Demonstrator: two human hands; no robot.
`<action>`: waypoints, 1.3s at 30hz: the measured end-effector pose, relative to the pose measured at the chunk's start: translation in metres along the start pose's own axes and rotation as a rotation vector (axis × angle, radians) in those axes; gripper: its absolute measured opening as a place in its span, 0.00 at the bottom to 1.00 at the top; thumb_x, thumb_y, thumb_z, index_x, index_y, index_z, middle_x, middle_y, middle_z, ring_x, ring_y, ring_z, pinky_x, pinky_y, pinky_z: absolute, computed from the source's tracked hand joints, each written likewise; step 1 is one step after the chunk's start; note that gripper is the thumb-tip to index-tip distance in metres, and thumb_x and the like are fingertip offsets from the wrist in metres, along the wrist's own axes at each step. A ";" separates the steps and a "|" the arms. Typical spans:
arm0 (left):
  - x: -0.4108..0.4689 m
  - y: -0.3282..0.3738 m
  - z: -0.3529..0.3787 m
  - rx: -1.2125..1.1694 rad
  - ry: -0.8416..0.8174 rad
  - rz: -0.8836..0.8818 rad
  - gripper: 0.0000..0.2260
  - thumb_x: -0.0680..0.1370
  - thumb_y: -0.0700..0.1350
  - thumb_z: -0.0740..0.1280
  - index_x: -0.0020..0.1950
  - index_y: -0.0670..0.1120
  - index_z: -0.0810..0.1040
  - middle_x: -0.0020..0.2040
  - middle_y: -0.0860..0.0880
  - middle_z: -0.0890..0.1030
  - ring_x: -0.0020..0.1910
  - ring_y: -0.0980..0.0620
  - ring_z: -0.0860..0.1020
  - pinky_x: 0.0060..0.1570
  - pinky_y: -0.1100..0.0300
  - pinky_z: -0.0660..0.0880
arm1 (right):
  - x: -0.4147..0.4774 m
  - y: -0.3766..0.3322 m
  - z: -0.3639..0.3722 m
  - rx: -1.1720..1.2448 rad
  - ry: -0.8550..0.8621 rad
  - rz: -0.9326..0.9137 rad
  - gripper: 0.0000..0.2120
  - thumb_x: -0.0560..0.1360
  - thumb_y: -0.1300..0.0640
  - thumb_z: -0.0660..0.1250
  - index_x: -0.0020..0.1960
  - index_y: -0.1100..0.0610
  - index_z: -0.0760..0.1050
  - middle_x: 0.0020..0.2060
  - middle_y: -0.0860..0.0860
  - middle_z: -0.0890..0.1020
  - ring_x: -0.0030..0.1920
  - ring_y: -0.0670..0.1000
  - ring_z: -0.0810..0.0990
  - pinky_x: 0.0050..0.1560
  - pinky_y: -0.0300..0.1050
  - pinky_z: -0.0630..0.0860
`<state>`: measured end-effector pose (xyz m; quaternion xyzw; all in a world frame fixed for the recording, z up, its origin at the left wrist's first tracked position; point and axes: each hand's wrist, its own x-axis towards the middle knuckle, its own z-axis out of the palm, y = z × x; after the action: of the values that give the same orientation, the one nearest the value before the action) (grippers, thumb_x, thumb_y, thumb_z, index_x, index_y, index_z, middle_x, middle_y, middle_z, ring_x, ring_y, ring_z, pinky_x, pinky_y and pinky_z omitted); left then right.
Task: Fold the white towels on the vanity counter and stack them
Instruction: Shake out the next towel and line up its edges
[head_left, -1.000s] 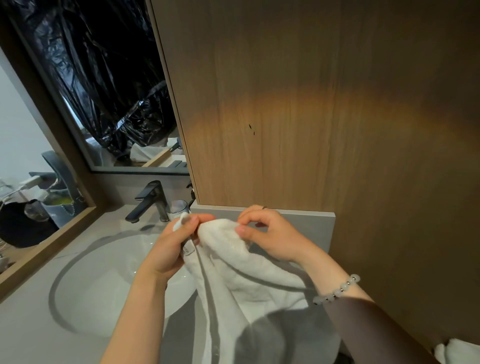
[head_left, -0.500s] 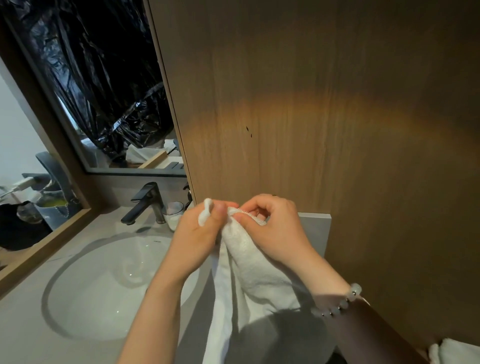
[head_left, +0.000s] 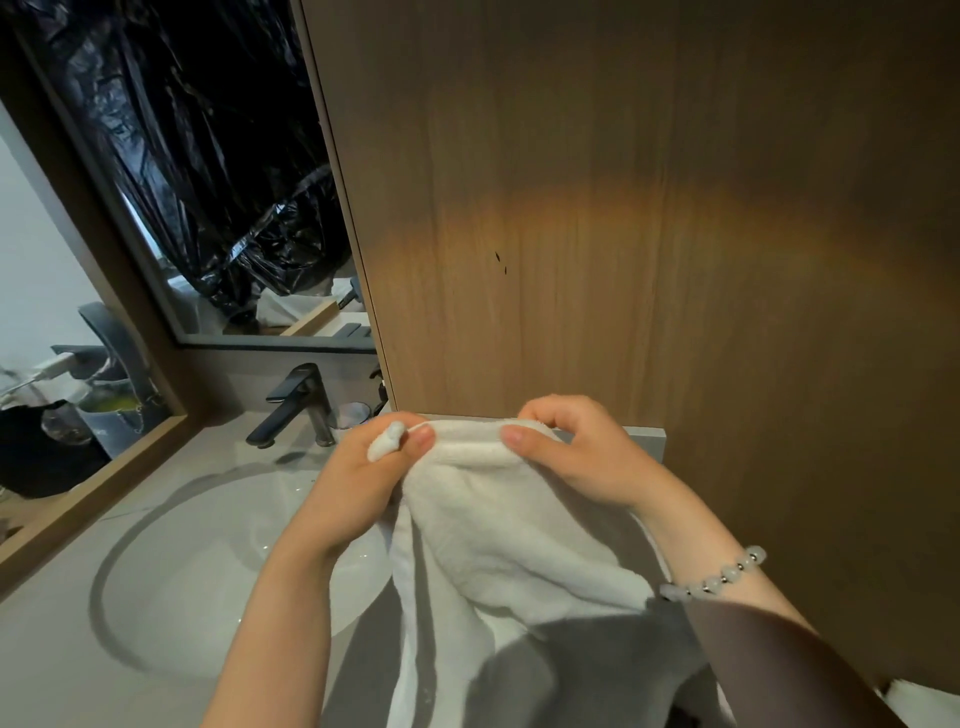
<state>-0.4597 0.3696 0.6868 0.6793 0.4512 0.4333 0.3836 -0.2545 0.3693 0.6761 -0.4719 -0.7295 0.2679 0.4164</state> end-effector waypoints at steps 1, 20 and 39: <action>0.000 0.000 -0.004 0.011 0.003 -0.009 0.09 0.78 0.45 0.62 0.42 0.46 0.79 0.35 0.59 0.81 0.34 0.64 0.78 0.33 0.73 0.72 | -0.002 0.002 -0.001 0.097 0.000 0.014 0.23 0.66 0.37 0.62 0.30 0.58 0.70 0.25 0.43 0.68 0.32 0.39 0.67 0.44 0.41 0.62; 0.004 0.015 0.023 0.232 -0.062 0.030 0.26 0.71 0.65 0.54 0.37 0.45 0.81 0.30 0.58 0.78 0.30 0.64 0.74 0.34 0.70 0.70 | -0.012 0.001 0.029 -0.135 0.241 0.000 0.13 0.72 0.51 0.67 0.29 0.46 0.70 0.27 0.42 0.77 0.31 0.45 0.73 0.35 0.44 0.70; 0.000 0.006 0.022 0.179 -0.230 -0.032 0.08 0.79 0.41 0.63 0.43 0.41 0.79 0.35 0.53 0.79 0.34 0.60 0.75 0.37 0.67 0.71 | -0.018 0.003 0.012 -0.068 -0.039 0.092 0.10 0.76 0.53 0.64 0.39 0.41 0.69 0.38 0.38 0.75 0.54 0.53 0.71 0.57 0.48 0.68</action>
<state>-0.4375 0.3653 0.6856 0.7488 0.4516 0.3046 0.3776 -0.2602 0.3542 0.6614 -0.5136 -0.7237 0.2707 0.3731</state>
